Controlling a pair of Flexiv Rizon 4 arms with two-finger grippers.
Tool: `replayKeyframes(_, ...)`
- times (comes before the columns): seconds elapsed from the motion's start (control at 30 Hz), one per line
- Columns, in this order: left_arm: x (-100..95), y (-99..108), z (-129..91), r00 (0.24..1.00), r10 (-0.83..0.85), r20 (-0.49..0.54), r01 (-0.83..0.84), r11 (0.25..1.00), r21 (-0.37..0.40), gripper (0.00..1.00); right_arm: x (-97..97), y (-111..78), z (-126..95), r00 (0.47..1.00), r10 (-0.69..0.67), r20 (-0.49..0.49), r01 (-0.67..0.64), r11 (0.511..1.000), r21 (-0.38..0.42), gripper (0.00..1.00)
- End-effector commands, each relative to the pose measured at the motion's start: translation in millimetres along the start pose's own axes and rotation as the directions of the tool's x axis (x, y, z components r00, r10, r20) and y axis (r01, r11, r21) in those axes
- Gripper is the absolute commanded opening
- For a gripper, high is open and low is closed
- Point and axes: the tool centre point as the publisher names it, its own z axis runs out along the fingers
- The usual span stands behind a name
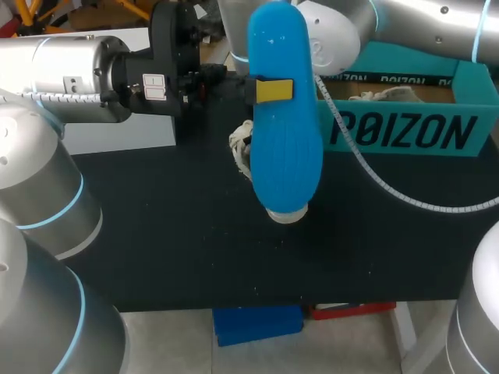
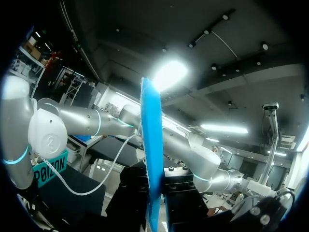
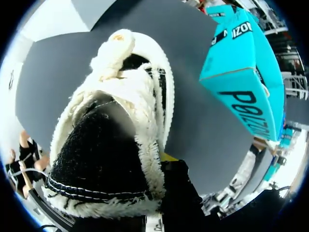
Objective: Take the shoe out of the shoebox, open the shoe tongue, remove and reinsert the insole, then place the shoe into the shoebox
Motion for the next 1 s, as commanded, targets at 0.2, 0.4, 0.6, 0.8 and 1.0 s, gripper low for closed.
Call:
replayKeyframes(0.2, 0.5, 0.4, 0.5, 1.000, -0.002, 0.003, 0.002, 1.000, -0.002, 0.00, -0.4, 11.5, 17.6, 0.758, 0.642, -0.119, -0.638, 0.767, 0.071, 0.00)
replayKeyframes(0.4, 0.5, 0.4, 0.5, 1.000, -0.002, 0.003, 0.002, 1.000, -0.002, 0.00, 5.4, 20.1, 30.0, 0.766, 0.631, -0.119, -0.630, 0.775, 0.055, 0.00)
replayKeyframes(0.6, 0.5, 0.4, 0.5, 1.000, -0.002, 0.003, 0.002, 1.000, -0.002, 0.00, 12.8, 27.9, 41.2, 0.801, 0.587, -0.112, -0.588, 0.808, 0.028, 0.00)
replayKeyframes(0.8, 0.5, 0.4, 0.5, 1.000, -0.002, 0.003, 0.002, 1.000, -0.002, 0.00, 19.6, 33.1, 48.8, 0.836, 0.537, -0.111, -0.540, 0.842, 0.004, 0.00)
replayKeyframes(1.0, 0.5, 0.4, 0.5, 1.000, -0.002, 0.003, 0.002, 1.000, -0.002, 0.00, 26.6, 35.2, 47.0, 0.876, 0.470, -0.111, -0.475, 0.880, -0.026, 0.00)
